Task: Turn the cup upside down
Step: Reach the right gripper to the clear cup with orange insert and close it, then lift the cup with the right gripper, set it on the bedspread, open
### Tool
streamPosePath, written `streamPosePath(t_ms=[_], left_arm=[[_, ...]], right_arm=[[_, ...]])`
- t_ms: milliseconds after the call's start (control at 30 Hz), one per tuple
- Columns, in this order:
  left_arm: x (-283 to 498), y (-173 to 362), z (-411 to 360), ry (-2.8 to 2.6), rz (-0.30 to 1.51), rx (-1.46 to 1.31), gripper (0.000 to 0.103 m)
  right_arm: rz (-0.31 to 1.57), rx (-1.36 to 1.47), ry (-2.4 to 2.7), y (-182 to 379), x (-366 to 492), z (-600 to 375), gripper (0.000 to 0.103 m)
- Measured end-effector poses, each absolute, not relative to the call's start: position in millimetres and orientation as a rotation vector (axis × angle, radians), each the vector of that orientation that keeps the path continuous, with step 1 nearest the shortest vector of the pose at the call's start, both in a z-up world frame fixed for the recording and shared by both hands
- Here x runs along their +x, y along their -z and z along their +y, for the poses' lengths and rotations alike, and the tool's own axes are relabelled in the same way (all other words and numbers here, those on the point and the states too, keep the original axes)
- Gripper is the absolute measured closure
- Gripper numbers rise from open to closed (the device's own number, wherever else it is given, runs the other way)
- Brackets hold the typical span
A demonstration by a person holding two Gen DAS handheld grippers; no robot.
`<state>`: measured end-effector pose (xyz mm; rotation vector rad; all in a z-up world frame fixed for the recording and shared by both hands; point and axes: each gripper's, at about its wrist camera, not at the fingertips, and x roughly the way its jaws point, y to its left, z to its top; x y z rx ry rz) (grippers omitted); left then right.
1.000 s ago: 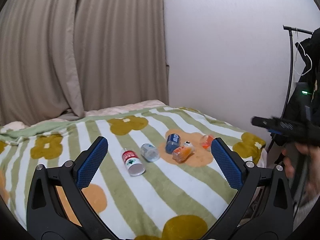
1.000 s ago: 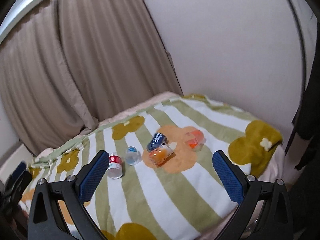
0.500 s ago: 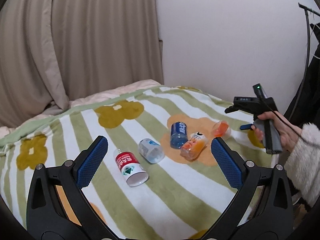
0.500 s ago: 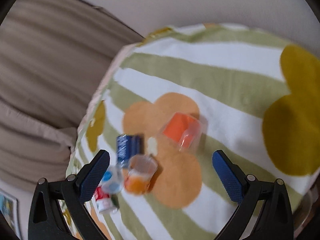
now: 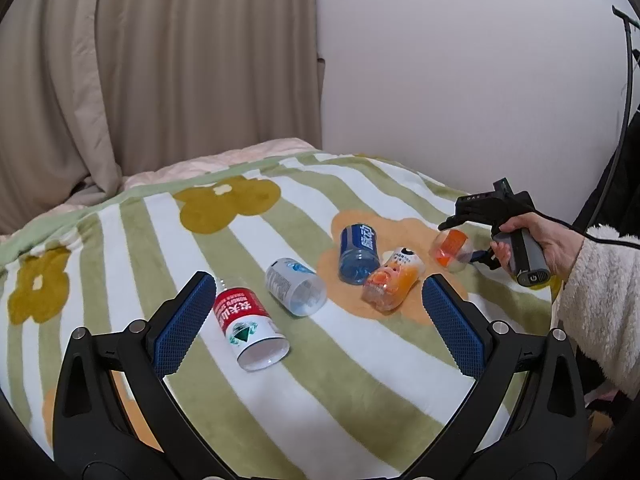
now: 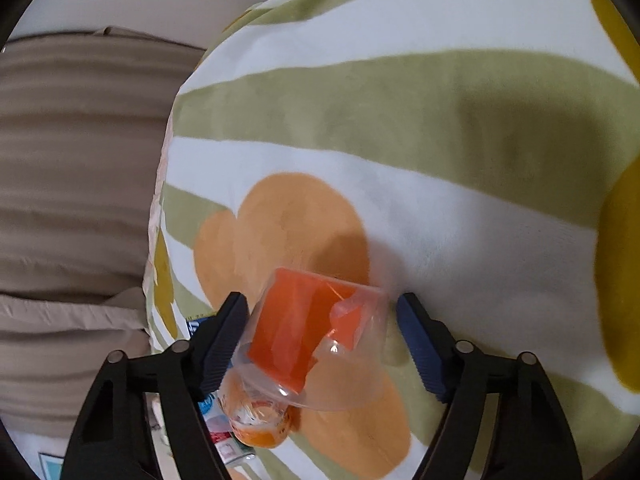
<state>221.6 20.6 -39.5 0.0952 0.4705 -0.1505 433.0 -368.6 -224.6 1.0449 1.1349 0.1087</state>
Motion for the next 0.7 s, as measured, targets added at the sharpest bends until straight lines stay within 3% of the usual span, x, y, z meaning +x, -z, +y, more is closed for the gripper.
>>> streamPosePath(t_ms=[400, 567, 700], left_arm=[[192.5, 23.1, 31.7, 0.107, 0.428, 0.097, 0.000], [165.3, 18.6, 44.5, 0.052, 0.420, 0.079, 0.000], [147.2, 22.3, 57.3, 0.023, 0.431, 0.048, 0.000]], right_arm=[[1.081, 0.994, -0.231, 177.7, 408.8, -354.5, 0.039], [1.123, 0.792, -0.405, 141.3, 360.6, -297.4, 0.039], [1.198, 0.669, -0.523, 154.2, 314.4, -238.3, 0.039]])
